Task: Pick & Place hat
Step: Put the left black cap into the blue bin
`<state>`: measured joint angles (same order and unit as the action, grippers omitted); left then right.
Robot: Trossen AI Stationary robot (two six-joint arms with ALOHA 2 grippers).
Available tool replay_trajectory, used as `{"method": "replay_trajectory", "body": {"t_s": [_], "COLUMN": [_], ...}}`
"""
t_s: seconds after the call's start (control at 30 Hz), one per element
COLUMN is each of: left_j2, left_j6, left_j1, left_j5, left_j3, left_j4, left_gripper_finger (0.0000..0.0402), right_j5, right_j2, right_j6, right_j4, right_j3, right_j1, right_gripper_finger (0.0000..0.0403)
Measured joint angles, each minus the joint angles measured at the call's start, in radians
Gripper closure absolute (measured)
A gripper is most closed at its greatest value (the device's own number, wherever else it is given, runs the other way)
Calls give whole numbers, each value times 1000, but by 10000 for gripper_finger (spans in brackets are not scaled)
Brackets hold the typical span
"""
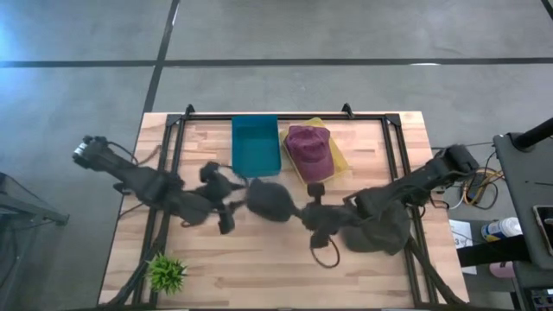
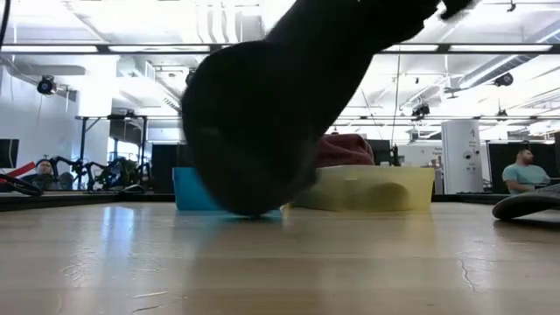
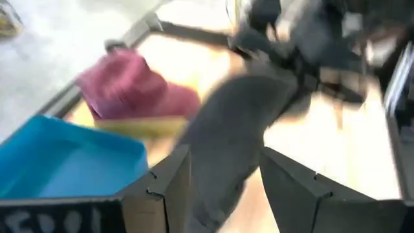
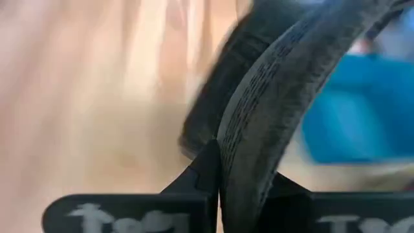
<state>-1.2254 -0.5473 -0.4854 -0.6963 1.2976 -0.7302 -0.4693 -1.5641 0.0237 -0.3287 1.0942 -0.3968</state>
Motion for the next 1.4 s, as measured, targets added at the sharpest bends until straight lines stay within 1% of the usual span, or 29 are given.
{"method": "replay_trajectory", "body": {"t_s": [0.03,0.1,0.17,0.23,0.33,0.47,0.6,0.73,0.9,0.97,1.07,1.17,1.27,1.4], "left_j2": [14,33,37,32,15,-39,-128,-237,-378,-426,-477,-494,-493,-445], "left_j6": [-4,2,26,54,81,82,110,172,250,287,344,379,401,407], "left_j1": [-1,0,14,36,80,141,180,185,185,185,185,185,186,187], "left_j5": [-27,-57,-61,-44,24,170,305,404,542,573,578,570,524,411], "left_j3": [13,33,49,55,58,56,55,55,73,83,93,92,92,92], "left_j4": [3,6,5,4,7,22,47,107,172,181,177,167,146,58], "left_gripper_finger": [223,223,223,223,223,223,223,223,223,223,223,223,223,223], "right_j5": [-57,-182,-282,-361,-424,-450,-450,-450,-444,-439,-434,-437,-451,-456], "right_j2": [-9,-41,-69,-87,-103,-107,-102,-102,-100,-101,-101,-103,-103,-102], "right_j6": [-105,-312,-510,-688,-925,-1143,-1231,-1247,-1352,-1383,-1398,-1402,-1393,-1352], "right_j4": [-92,-223,-312,-335,-339,-338,-334,-327,-248,-213,-200,-200,-199,-209], "right_j3": [44,123,178,211,228,227,227,242,261,269,274,274,273,266], "right_j1": [-9,-29,-45,-57,-79,-112,-136,-137,-138,-140,-141,-150,-163,-171], "right_gripper_finger": [389,389,389,389,390,390,390,390,390,390,390,390,390,390]}}
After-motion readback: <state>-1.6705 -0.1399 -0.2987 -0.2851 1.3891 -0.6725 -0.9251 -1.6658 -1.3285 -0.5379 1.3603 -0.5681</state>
